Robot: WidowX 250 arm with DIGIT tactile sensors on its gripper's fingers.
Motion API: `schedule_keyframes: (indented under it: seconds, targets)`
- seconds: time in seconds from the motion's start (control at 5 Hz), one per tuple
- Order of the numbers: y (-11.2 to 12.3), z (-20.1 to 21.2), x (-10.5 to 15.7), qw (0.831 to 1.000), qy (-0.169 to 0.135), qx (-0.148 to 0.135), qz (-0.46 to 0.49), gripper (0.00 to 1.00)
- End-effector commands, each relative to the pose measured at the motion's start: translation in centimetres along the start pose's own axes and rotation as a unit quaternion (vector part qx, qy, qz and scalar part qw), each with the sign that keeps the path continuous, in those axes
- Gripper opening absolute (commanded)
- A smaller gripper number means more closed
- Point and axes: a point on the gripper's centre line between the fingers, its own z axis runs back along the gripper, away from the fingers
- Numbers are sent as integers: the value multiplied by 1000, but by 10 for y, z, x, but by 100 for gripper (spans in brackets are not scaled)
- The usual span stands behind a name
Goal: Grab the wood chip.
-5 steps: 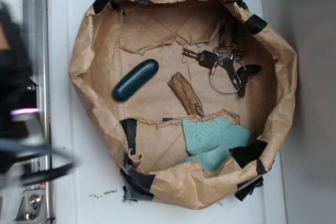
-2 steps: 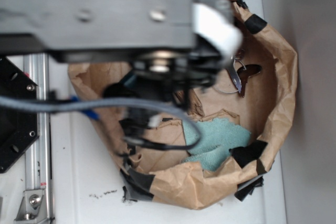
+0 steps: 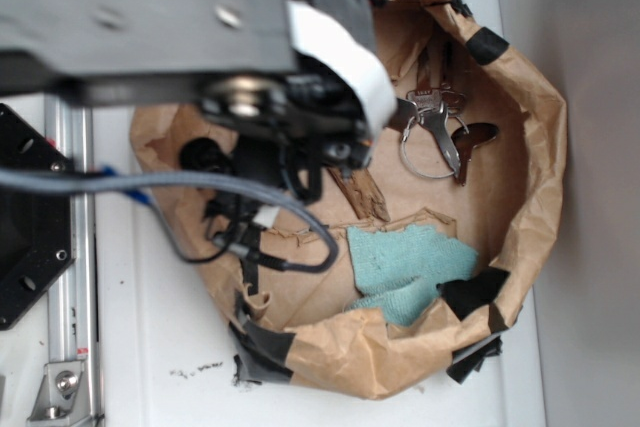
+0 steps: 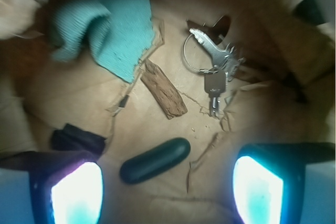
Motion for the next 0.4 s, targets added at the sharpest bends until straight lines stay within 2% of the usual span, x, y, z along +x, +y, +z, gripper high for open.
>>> schedule_keyframes:
  seconds: [0.0,0.2]
  targets:
    - [15,-36,23,1000,-1,4,-13,100]
    - [9,-58,34,999,-2,-1,-41,100]
